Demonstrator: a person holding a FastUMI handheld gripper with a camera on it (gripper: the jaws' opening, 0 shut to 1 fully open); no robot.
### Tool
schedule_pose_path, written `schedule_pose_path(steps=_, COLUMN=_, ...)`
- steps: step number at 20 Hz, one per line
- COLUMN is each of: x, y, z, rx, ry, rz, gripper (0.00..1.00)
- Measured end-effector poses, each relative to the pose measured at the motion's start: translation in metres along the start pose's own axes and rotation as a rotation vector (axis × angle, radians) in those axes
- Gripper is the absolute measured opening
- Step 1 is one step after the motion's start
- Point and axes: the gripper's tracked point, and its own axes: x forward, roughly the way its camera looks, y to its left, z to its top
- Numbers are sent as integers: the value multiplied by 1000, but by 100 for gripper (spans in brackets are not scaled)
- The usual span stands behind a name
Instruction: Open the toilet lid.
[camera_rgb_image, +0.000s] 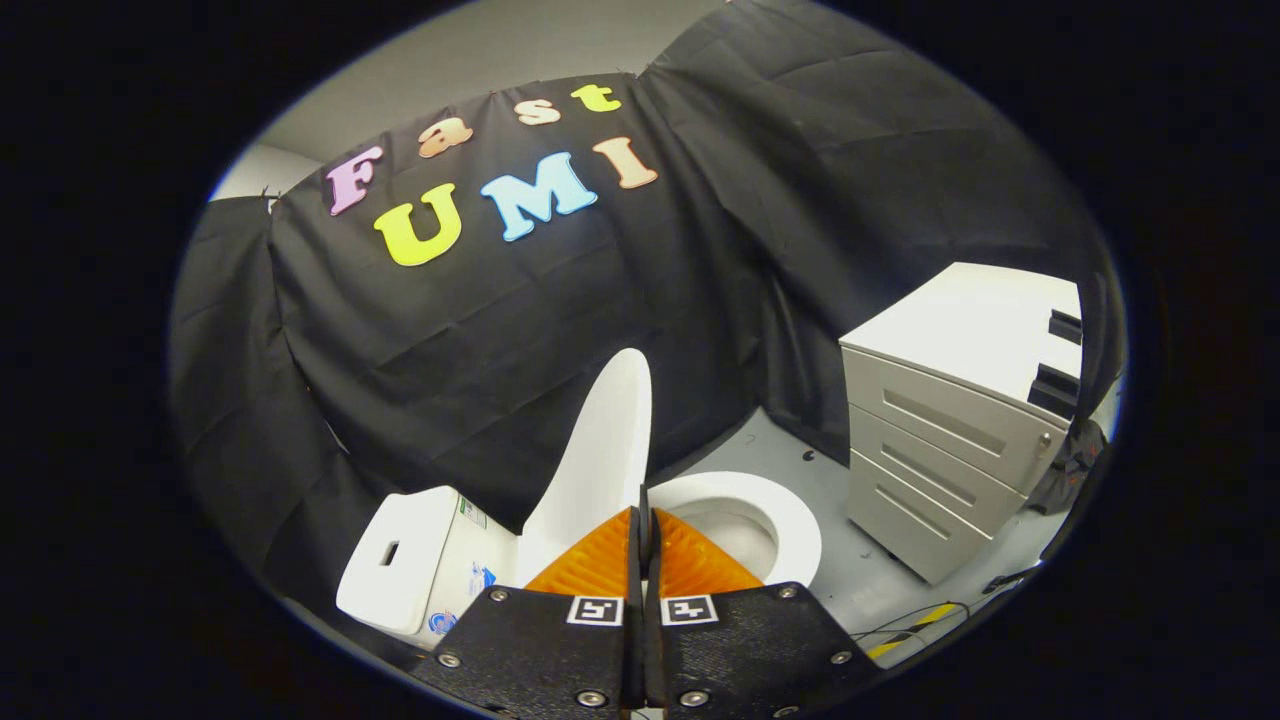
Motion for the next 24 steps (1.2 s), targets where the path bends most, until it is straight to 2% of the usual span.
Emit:
schedule_pose_path(steps=9, x=-10, y=31, z=12, rx=-83, ry=-21, rz=-7, gripper=0)
schedule_pose_path(steps=24, x=-34, y=117, z=28, rx=-294, ry=-85, rz=19, gripper=0)
